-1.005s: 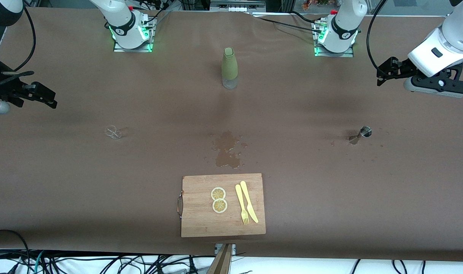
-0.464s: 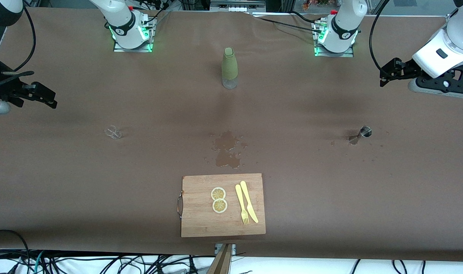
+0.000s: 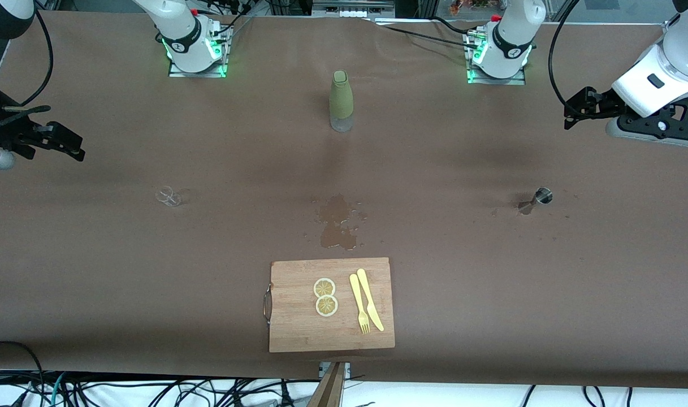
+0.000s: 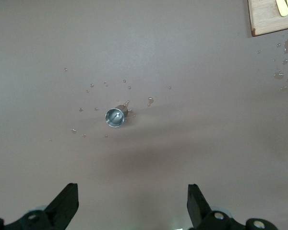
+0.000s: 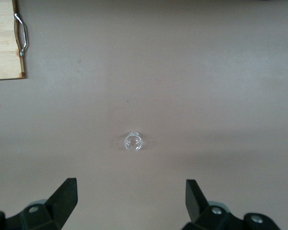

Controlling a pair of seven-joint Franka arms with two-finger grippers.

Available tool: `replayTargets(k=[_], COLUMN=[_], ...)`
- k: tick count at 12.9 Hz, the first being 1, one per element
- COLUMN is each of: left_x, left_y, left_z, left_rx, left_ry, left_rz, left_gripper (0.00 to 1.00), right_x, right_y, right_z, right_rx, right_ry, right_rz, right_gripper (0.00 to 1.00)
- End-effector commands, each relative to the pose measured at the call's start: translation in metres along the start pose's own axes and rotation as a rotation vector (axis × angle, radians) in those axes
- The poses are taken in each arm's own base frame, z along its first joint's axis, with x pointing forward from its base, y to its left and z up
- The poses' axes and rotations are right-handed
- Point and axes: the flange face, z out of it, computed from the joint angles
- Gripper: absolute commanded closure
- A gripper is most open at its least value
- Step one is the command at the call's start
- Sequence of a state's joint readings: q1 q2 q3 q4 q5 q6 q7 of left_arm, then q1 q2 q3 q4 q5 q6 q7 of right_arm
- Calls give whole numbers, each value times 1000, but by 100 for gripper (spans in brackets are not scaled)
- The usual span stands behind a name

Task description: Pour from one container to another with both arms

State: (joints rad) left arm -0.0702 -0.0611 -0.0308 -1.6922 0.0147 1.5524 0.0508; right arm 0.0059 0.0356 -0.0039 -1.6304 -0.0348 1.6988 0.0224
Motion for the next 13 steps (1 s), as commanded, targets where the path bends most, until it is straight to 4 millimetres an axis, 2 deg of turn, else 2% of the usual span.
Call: replayTargets(k=[1, 13], left_x=[4, 2], left_y=[4, 2], left_z=[-5, 5], left_rx=[-11, -20], left_ry=[4, -22], left_rz=[3, 5], left_gripper=[0, 0], right_x=[-6, -6], right_y=[0, 0], right_z=[-4, -4], right_rx=[16, 16], right_ry=[-1, -3], right_rz=[-1, -1], right_gripper=[0, 0])
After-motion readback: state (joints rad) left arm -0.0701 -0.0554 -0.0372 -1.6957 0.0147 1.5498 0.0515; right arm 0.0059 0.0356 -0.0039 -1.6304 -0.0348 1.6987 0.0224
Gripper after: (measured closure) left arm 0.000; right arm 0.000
